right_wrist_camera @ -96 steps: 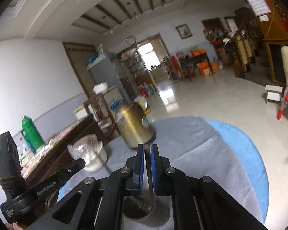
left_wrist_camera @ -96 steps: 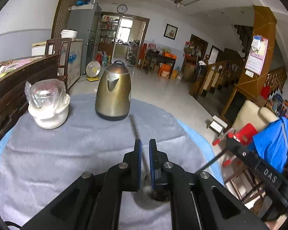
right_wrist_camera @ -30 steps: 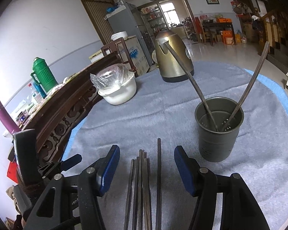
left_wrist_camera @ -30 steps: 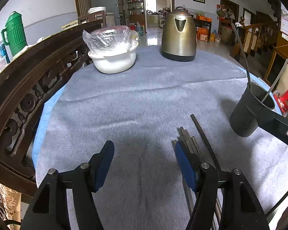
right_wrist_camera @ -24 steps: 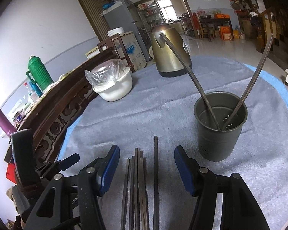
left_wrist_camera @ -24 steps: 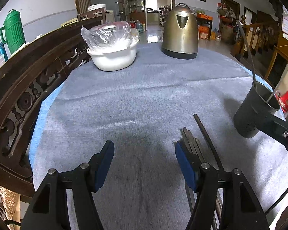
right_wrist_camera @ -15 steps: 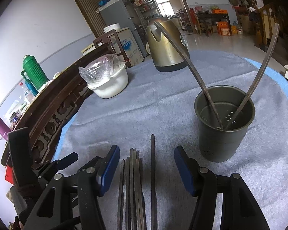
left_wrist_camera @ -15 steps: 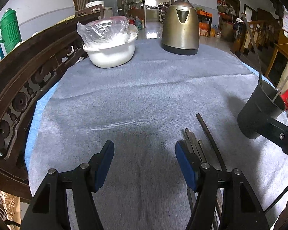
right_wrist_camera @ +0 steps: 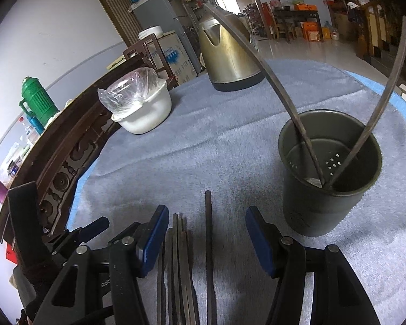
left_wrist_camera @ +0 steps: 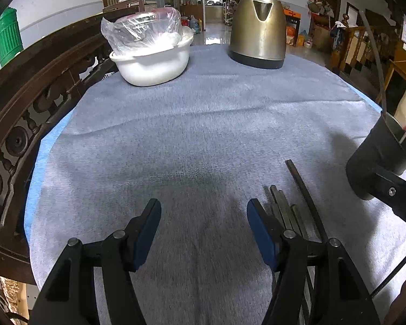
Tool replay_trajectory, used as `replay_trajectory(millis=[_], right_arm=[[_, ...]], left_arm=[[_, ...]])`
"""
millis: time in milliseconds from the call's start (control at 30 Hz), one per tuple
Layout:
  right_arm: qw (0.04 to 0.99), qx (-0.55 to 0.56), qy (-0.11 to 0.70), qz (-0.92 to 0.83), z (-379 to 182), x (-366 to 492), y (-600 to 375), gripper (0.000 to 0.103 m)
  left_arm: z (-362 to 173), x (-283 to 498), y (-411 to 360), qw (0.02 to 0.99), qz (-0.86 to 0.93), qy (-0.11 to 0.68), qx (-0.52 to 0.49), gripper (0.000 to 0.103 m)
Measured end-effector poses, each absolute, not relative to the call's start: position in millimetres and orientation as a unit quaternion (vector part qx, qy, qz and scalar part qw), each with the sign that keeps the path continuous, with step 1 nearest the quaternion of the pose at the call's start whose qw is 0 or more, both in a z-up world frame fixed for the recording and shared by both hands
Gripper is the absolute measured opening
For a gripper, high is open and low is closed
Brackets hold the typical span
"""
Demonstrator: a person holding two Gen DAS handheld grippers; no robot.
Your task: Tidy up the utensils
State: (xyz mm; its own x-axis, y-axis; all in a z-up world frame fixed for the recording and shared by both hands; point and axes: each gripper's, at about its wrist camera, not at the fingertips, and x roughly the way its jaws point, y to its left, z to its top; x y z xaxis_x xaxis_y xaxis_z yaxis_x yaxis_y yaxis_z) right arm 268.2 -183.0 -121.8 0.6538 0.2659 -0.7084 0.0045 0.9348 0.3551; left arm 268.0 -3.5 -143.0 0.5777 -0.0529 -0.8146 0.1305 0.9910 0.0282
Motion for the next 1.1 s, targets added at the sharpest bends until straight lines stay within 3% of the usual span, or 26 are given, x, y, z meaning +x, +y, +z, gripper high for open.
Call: replay_trajectory(millis=[367,800,867,1033,1100], right_arm=[[0.885,0.163,0.430,0.069,-134.2,286.2,-176.8,0.063],[0.860,0.130,0.491,0.053,-159.8,314.9,-158.6,0.062],[0.851,0.126,0.506,0.057,-166.4,319.9,-155.0,0.041],[0.846,0.113,0.519,0.053,-174.5,329.0,-150.3,0.034],[0.847,0.104,0.520,0.048,-174.9,331.8,-150.2,0.025]], left_arm=[[-158.0,280.5,5.5,0.879,-0.059,0.472,0.026,0.067],[-169.6,305.6,25.6,0.841,-0.125,0.522,-0.063,0.067],[-170.0,304.7,25.8,0.837,-0.139,0.525,-0.067,0.067],[-169.0,297.5,27.4,0.818,-0.180,0.539,-0.092,0.067],[-169.3,296.9,26.1,0.813,-0.192,0.542,-0.093,0.065]])
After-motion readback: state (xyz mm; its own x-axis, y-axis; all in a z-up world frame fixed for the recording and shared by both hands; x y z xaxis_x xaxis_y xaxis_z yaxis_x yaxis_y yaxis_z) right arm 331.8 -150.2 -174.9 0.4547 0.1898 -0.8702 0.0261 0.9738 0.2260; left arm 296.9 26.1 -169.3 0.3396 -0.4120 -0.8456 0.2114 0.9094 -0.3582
